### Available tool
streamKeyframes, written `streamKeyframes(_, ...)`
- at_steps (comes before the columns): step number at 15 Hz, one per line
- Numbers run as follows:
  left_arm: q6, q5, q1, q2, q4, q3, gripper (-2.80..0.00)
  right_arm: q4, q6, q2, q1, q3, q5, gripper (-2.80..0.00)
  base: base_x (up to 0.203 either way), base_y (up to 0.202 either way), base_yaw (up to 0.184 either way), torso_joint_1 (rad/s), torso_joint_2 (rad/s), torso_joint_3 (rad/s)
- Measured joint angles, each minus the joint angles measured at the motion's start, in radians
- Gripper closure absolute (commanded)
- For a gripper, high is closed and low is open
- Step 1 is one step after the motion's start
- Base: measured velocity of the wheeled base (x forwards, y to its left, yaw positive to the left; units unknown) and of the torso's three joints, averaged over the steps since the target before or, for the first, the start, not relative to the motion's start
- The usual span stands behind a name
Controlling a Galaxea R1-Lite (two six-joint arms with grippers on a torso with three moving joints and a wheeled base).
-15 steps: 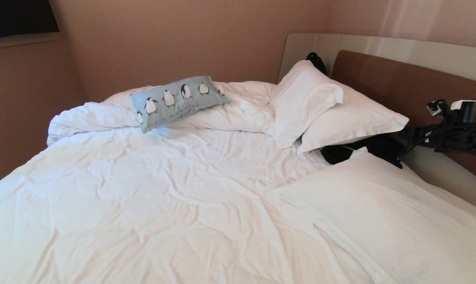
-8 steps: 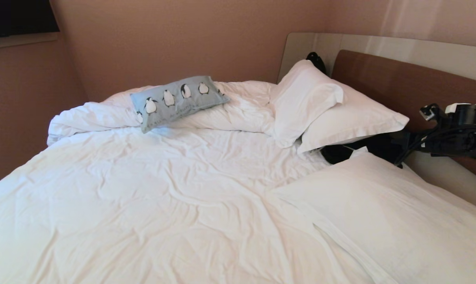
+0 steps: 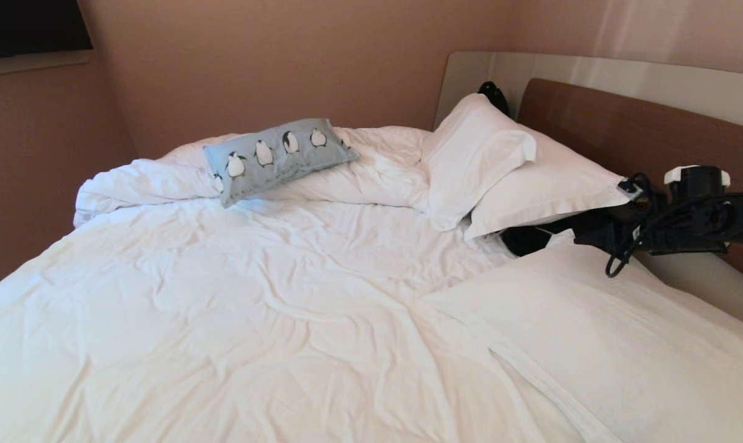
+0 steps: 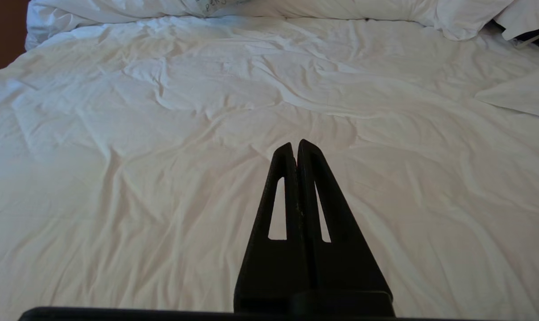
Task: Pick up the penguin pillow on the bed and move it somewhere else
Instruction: Place the pillow at the bedside
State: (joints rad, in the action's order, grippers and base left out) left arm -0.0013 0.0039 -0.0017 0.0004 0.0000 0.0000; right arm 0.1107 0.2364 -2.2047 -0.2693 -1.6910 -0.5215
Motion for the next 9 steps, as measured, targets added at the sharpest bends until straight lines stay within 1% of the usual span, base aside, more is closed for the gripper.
streamKeyframes(4, 0.0, 0.0, 0.0, 0.0, 0.0, 0.0, 0.0, 0.006, 0.109, -0.005, 0.005, 0.067, 0.001, -2.8, 0.0, 0.0, 0.0, 0.0, 0.0, 0.0)
streamKeyframes(7, 0.0, 0.0, 0.0, 0.0, 0.0, 0.0, 0.0, 0.002, 0.217, -0.008, 0.015, 0.141, -0.001, -2.8, 0.0, 0.0, 0.0, 0.0, 0.0, 0.0)
streamKeyframes(9, 0.0, 0.0, 0.0, 0.0, 0.0, 0.0, 0.0, -0.002, 0.292, -0.013, 0.016, 0.168, -0.002, -2.8, 0.0, 0.0, 0.0, 0.0, 0.0, 0.0)
